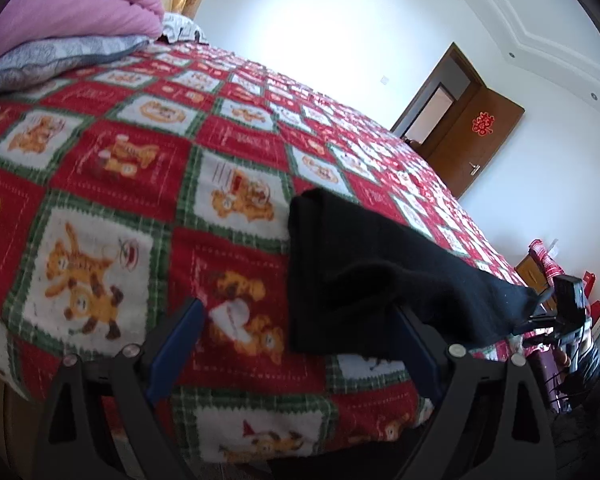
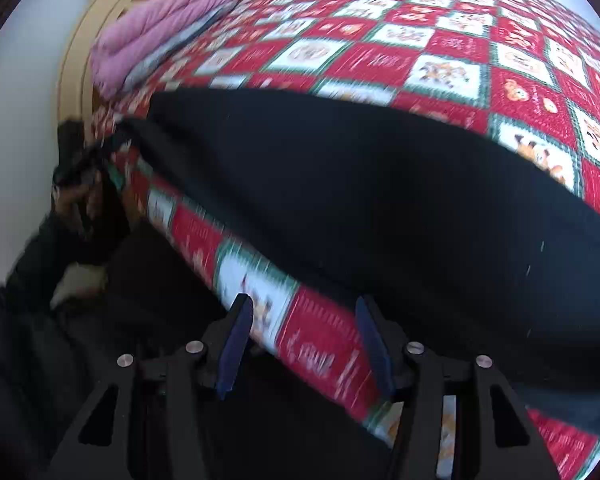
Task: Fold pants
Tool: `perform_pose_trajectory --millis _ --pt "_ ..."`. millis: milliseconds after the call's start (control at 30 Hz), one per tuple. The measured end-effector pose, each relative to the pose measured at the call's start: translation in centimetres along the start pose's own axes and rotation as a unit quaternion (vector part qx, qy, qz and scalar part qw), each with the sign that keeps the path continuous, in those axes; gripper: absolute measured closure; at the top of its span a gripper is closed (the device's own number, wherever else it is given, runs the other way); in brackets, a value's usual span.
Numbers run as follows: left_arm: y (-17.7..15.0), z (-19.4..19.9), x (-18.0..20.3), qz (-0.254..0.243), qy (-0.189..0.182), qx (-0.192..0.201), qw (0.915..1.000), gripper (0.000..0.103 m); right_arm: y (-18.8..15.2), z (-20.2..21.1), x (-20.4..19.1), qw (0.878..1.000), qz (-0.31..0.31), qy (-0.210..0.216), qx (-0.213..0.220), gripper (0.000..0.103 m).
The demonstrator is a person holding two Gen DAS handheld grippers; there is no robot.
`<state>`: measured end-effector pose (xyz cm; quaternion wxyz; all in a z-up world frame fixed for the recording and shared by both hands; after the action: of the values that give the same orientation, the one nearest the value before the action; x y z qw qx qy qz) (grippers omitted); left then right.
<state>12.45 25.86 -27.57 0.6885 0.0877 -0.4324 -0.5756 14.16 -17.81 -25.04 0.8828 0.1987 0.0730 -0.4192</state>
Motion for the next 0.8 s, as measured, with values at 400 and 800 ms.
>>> perform_pose_trajectory --millis 400,800 --pt "-1.1 1.9 1.5 0.025 -0.034 -0.003 0.9991 0.009 -0.4 -0.9 -1.9 0.994 -0.088 0.053 0.043 0.048" --pt "-0.4 2.3 3.9 0.024 -0.049 -0.018 0.9983 0.010 1.1 -1.2 -4.0 0.973 0.074 -0.198 0.093 0.048"
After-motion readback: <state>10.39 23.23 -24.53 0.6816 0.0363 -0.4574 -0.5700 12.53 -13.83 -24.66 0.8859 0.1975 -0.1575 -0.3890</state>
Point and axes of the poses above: each gripper's, at about its wrist camera, not at the fingertips, and z roughly against the way its jaws point, x to its right, y to its top, the point moved 10 cm from there along -z, roughly the way its jaws point, and after that the axes turned 4 degrees about -x, right-handed, at the moved point
